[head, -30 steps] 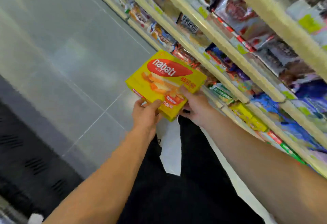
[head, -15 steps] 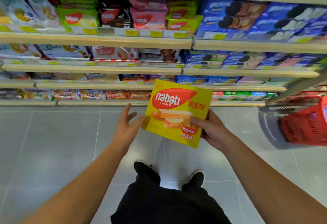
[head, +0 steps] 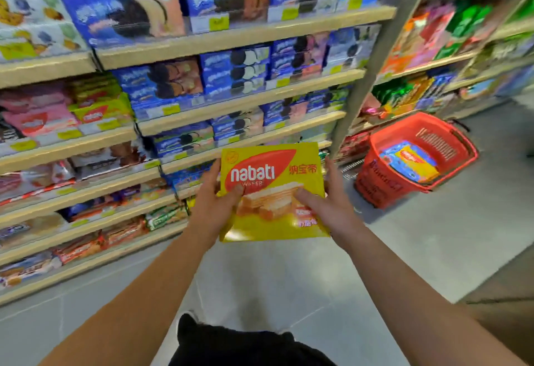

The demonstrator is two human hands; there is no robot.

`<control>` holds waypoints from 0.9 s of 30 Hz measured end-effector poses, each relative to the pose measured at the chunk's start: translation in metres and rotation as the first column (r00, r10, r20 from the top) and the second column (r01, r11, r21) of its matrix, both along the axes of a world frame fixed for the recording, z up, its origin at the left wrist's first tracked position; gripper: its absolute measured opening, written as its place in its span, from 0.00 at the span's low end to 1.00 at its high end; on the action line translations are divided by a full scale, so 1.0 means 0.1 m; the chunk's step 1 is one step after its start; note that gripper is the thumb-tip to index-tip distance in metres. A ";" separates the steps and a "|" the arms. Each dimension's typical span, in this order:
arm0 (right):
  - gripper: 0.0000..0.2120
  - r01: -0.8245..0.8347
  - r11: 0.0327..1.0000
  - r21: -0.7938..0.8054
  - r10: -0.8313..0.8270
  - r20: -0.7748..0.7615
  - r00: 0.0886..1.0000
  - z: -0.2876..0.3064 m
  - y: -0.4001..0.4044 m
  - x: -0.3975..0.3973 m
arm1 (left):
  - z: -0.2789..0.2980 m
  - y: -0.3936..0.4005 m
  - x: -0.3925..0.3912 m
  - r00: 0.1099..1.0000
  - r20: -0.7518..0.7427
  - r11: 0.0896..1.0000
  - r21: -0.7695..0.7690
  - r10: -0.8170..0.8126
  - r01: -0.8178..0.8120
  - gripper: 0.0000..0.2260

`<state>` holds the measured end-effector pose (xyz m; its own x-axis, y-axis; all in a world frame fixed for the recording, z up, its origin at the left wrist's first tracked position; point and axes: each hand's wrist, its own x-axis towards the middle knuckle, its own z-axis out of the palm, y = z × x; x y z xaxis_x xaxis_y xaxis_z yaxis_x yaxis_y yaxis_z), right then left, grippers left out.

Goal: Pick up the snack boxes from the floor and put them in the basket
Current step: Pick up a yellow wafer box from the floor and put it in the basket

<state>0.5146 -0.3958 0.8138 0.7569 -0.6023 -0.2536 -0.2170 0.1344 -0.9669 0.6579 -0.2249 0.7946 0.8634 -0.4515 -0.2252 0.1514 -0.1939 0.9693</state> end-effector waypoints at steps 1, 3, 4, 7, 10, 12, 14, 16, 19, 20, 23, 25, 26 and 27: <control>0.39 0.038 0.998 -0.051 -0.037 0.028 0.999 0.03 -0.13 -0.12 | 0.05 -0.19 -0.09 1.000 0.017 1.000 0.003 -0.020 0.020 0.31; 0.38 0.100 0.987 -0.123 -0.091 0.078 0.993 0.09 -0.38 -0.31 | 0.14 -0.53 -0.20 0.998 0.036 0.998 -0.002 -0.055 0.055 0.32; 0.38 0.119 0.983 -0.142 -0.107 0.090 0.990 0.13 -0.48 -0.37 | 0.18 -0.65 -0.22 0.997 0.029 0.997 -0.018 -0.069 0.070 0.32; 0.37 0.185 0.968 -0.169 -0.163 0.131 0.978 0.22 -0.80 -0.56 | 0.28 -1.07 -0.30 0.991 0.032 0.991 -0.018 -0.131 0.131 0.32; 0.36 0.227 0.958 -0.177 -0.199 0.165 0.966 0.25 -1.08 -0.65 | 0.38 -1.46 -0.33 0.982 0.072 0.984 -0.032 -0.172 0.175 0.33; 0.35 0.272 0.948 -0.167 -0.245 0.170 0.955 0.28 -1.39 -0.69 | 0.43 -1.84 -0.34 0.974 0.086 0.976 -0.034 -0.212 0.215 0.32; 0.34 0.308 0.939 -0.155 -0.281 0.174 0.944 0.29 -1.70 -0.70 | 0.44 -2.20 -0.30 0.967 0.083 0.969 -0.034 -0.240 0.244 0.32; 0.33 0.335 0.930 -0.155 -0.307 0.175 0.935 0.33 -1.99 -0.69 | 0.46 -2.55 -0.26 0.959 0.085 0.961 -0.033 -0.270 0.273 0.31; 0.35 0.367 0.919 -0.148 -0.343 0.163 0.925 0.36 -2.47 -0.65 | 0.48 -3.11 -0.17 0.949 0.084 0.950 -0.054 -0.304 0.309 0.31; 0.35 0.382 0.912 -0.150 -0.360 0.156 0.920 0.37 -2.65 -0.63 | 0.48 -3.32 -0.12 0.944 0.086 0.944 -0.056 -0.319 0.324 0.31; 0.37 0.414 0.897 -0.153 -0.396 0.136 0.908 0.37 -3.08 -0.58 | 0.49 -3.83 -0.01 0.923 0.094 0.924 -0.046 -0.373 0.379 0.30; 0.38 0.452 0.879 -0.152 -0.436 0.125 0.891 0.38 -3.33 -0.56 | 0.51 -4.14 0.04 0.905 0.105 0.907 -0.037 -0.413 0.419 0.30; 0.38 0.476 0.866 -0.152 -0.462 0.117 0.879 0.37 -3.50 -0.57 | 0.52 -4.36 0.06 0.892 0.104 0.895 -0.038 -0.439 0.445 0.30; 0.38 0.488 0.859 -0.155 -0.476 0.108 0.873 0.35 -3.61 -0.58 | 0.53 -4.51 0.06 0.882 0.104 0.884 -0.040 -0.460 0.466 0.30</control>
